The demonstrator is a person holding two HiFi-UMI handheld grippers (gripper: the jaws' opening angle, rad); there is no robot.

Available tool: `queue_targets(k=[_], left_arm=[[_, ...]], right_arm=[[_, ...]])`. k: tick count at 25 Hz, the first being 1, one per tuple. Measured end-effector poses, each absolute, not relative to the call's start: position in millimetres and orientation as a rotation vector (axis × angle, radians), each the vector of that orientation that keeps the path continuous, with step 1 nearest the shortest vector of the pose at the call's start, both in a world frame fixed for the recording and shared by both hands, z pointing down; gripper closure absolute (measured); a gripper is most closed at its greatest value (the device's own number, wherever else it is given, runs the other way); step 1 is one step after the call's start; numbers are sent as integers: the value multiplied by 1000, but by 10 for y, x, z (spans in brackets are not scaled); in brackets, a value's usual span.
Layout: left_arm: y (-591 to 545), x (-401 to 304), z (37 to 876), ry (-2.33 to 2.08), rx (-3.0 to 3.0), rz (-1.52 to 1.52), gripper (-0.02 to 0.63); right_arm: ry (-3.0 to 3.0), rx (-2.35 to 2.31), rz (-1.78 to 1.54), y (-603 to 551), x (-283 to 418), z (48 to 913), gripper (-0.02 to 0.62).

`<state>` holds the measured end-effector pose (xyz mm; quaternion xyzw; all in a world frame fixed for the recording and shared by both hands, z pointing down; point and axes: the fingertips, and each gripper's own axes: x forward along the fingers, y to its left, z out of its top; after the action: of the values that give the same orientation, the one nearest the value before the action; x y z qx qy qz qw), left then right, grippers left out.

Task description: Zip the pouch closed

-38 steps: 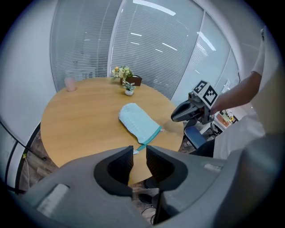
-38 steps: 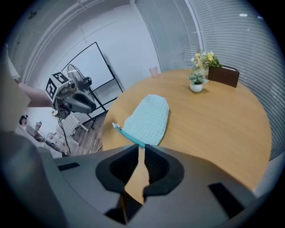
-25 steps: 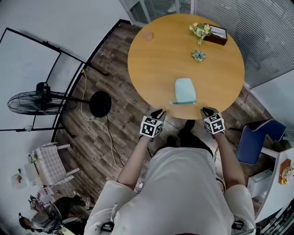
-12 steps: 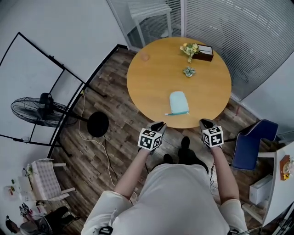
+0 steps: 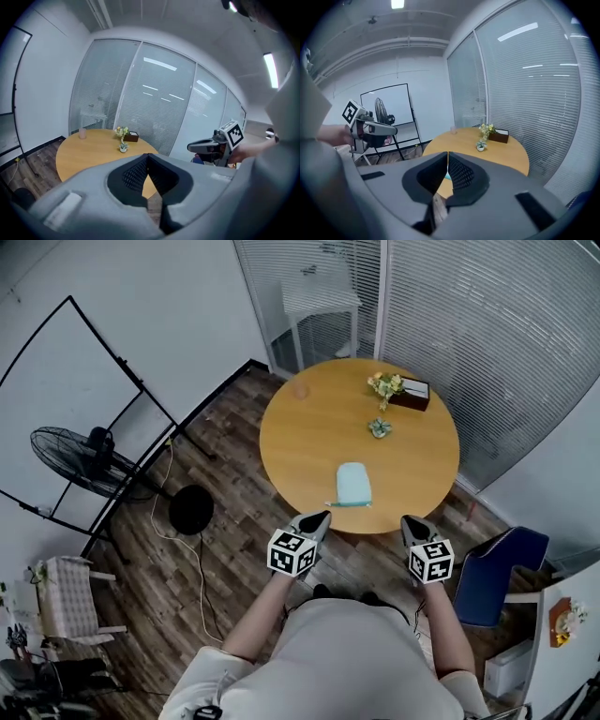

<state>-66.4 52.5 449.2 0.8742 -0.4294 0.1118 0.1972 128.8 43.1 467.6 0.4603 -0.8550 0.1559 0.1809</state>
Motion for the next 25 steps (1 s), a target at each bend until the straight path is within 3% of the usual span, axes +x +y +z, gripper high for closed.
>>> queue_targets(k=[25], left_arm=[[380, -614, 4045, -1341, 2455, 221, 588]], right_arm=[[-2551, 1235, 303, 147, 1415, 4096, 594]])
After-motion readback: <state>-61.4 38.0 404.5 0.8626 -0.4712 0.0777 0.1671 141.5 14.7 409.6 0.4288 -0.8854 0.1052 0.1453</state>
